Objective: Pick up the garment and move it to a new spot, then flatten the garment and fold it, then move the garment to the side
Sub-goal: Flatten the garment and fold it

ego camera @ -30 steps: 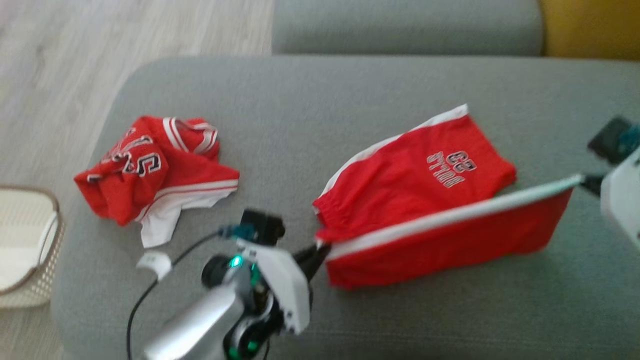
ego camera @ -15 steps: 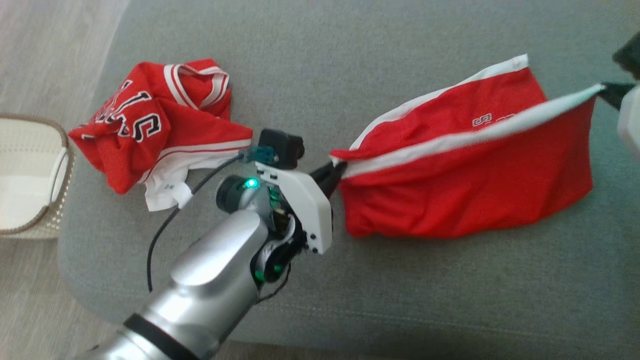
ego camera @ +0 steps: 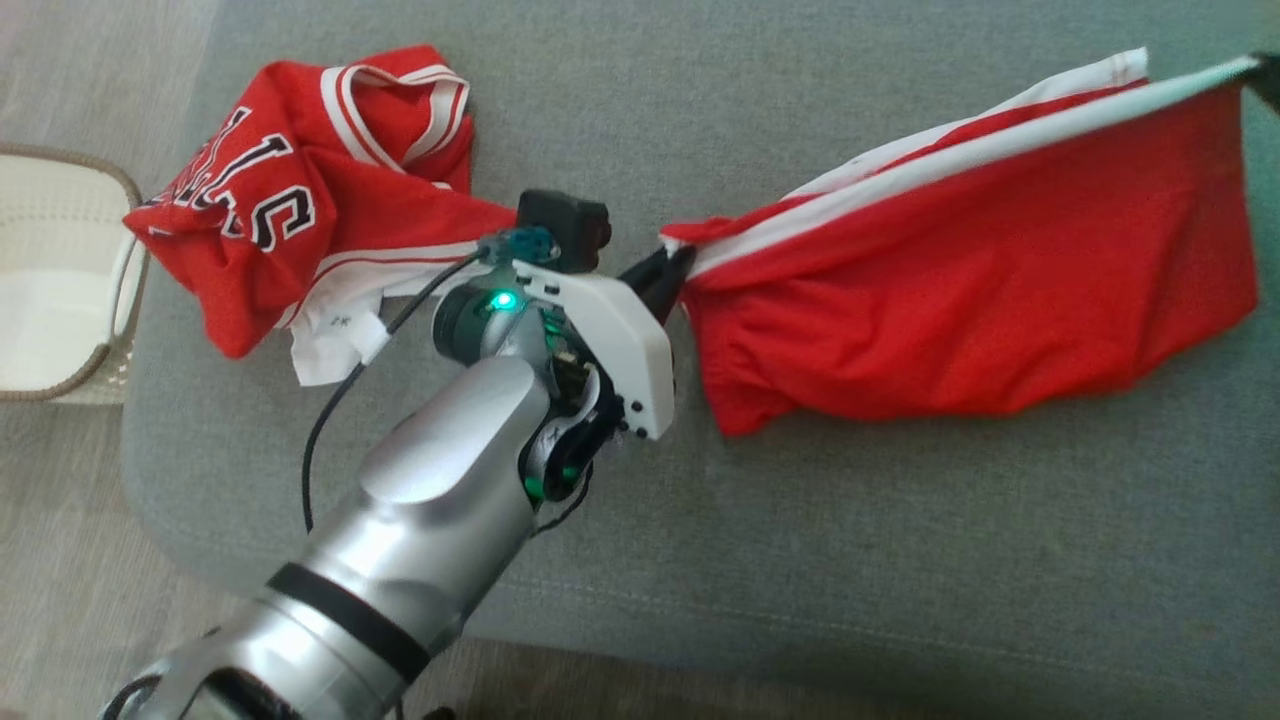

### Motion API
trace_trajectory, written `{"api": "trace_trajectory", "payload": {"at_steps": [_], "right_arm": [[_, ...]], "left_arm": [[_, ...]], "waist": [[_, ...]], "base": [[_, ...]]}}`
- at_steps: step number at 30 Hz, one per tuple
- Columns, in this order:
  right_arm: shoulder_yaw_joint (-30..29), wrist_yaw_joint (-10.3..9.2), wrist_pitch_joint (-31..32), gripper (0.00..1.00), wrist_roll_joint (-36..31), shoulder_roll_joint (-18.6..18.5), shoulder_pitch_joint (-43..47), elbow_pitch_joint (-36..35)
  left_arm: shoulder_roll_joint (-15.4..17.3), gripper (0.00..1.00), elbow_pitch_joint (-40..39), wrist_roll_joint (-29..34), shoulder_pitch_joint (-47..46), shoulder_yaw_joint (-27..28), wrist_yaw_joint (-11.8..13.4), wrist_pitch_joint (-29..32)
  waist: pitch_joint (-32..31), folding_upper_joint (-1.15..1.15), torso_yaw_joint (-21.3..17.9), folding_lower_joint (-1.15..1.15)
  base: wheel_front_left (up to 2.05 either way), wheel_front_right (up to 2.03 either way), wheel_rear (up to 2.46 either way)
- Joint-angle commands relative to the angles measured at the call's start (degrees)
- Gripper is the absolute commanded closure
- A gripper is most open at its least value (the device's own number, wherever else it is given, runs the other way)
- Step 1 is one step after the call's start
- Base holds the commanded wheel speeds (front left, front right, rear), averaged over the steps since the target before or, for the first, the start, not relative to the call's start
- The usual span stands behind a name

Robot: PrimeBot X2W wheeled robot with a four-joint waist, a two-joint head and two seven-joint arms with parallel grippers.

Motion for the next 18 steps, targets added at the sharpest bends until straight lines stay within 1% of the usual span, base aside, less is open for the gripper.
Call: {"api": "trace_trajectory", "payload": {"at_steps": [1,7,8,9,10,11,14,18], "right_arm": [[-0.19,-0.03,-1.06,1.0,-0.04,-0.3,-0.69,0.27],[0.15,-0.03,-2.35,1.0,-1.03,0.61,-1.75,1.86],[0.18,-0.03,-2.25,1.0,-0.98,0.77,-1.79,2.26],[0.19,-0.03,-2.15,1.0,-0.89,0.93,-1.85,2.83],[0.2,-0.03,-2.93,0.46,-1.66,1.06,-2.24,3.38],[0.21,-0.03,-3.56,0.0,-2.39,1.25,-2.51,4.5],[0.23,-0.03,-5.5,0.0,-4.9,2.73,-3.04,8.09],[-0.51,-0.03,-11.33,0.0,-4.88,5.26,-2.85,12.92]], "left_arm": [[0.54,1.0,-0.67,-0.24,-3.1,1.46,-0.33,-0.98],[0.31,1.0,1.45,-1.04,-5.23,0.14,-0.03,-2.6],[0.3,0.67,1.57,-1.25,-5.48,-0.33,0.2,-2.82],[0.3,0.0,1.63,-1.49,-5.7,-0.83,0.44,-3.05],[0.29,0.0,1.64,-1.84,-5.92,-1.33,0.71,-3.29],[0.29,0.0,1.64,-2.08,-6.19,-1.87,0.95,-3.63],[0.28,0.0,2.04,-2.13,-6.9,-3.07,2.53,-6.02],[0.28,0.0,3.2,-3.71,-6.22,-3.28,4.24,-9.36]], "waist": [[0.8,0.0,0.32,0.0],[2.52,0.0,0.53,0.0],[2.77,0.0,0.53,0.0],[2.96,0.0,0.53,0.0],[3.14,0.0,0.53,0.0],[3.26,0.0,0.52,0.0],[3.28,0.0,0.38,0.0],[1.88,0.0,-0.22,0.0]], "base": [[0.0,0.0,0.0],[0.0,0.0,0.0],[0.0,0.0,0.0],[0.0,0.0,0.0],[0.0,0.0,0.0],[0.0,0.0,0.0],[0.0,0.0,0.0],[0.0,0.0,0.0]]}}
